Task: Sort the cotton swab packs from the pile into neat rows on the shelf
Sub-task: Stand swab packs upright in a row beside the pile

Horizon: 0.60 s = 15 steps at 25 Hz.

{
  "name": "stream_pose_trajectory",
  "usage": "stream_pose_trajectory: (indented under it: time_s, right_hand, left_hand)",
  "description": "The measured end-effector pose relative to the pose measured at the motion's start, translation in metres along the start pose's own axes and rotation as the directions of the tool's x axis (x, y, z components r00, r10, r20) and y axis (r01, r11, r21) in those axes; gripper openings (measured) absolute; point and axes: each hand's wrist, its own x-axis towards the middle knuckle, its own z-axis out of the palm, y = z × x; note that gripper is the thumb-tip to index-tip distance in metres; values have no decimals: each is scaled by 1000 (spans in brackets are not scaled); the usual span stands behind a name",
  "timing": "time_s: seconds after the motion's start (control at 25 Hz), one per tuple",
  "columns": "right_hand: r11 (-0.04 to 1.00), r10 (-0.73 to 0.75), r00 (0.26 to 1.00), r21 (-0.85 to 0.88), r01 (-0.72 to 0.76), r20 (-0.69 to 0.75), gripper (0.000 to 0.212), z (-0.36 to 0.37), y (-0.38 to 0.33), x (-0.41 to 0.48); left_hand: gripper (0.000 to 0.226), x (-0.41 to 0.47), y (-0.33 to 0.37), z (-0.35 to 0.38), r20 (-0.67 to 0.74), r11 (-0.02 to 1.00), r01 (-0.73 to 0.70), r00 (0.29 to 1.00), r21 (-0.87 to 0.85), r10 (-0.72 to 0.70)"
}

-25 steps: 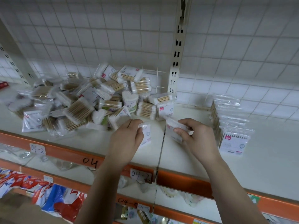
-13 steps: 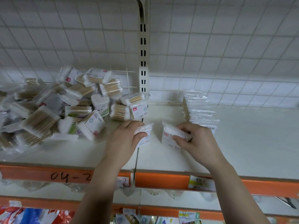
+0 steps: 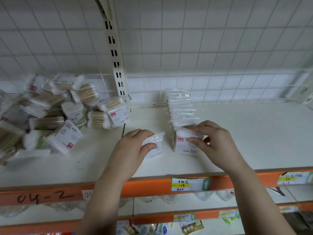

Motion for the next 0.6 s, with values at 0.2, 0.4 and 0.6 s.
stream_pose_trajectory:
  time_s: [0.2,0.4,0.6]
  right_hand:
    - [999,17,999,-27,-18,-35,23,-6,13,1]
    - [998,-61,998,27,62,-29,25,0,13,3]
    - [993,-92,994,71,96,-60,20,7,17,9]
  left_hand:
    - [34,1,21,8,33,1000,-18,999,-21,19]
    - [31,1,27,7,33,1000,-13,999,-24,14]
    - [32,-1,29,5,42,1000,-21,999,-8,21]
